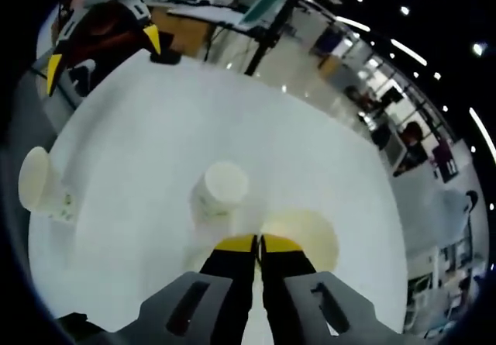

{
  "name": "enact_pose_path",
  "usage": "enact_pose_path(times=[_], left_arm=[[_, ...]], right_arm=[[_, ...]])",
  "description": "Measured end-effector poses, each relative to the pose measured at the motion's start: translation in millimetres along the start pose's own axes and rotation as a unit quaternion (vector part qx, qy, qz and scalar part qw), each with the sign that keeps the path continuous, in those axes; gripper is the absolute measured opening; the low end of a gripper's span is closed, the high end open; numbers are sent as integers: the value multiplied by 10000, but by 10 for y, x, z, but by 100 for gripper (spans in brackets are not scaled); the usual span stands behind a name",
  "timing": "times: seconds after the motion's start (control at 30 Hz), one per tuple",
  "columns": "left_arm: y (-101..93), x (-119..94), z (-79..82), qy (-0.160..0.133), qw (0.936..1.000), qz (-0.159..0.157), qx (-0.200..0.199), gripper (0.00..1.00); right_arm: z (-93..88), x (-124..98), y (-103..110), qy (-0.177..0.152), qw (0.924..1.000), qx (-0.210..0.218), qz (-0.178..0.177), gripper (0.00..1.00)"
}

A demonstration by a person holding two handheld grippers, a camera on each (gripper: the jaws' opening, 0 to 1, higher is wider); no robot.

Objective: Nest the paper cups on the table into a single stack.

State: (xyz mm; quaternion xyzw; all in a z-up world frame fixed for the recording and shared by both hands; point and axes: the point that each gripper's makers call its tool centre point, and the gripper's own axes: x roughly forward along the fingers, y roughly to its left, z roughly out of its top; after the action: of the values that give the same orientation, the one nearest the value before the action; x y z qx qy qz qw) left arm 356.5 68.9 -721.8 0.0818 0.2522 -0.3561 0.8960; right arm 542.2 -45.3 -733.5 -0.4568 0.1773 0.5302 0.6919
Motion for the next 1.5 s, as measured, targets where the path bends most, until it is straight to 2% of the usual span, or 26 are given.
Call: enact_pose_path(times=[0.63,0.8,1.17,1.5], left_arm=[[-79,-36,58,-101,9999,-52,73,97],[-101,-48,86,-131,9998,-66,101,96],[-126,-77,183,-259,9996,-74,64,96],[-157,-98,184,-274,9996,-79,92,96]], right_arm=[[249,-476,2,-226,9992,-30,-332,0],[256,-574,34,-255,9989,-6,-398,0],[315,-862,180,-401,9982,73,-451,0],[402,-1105,354,-523,9973,41,-505,0]])
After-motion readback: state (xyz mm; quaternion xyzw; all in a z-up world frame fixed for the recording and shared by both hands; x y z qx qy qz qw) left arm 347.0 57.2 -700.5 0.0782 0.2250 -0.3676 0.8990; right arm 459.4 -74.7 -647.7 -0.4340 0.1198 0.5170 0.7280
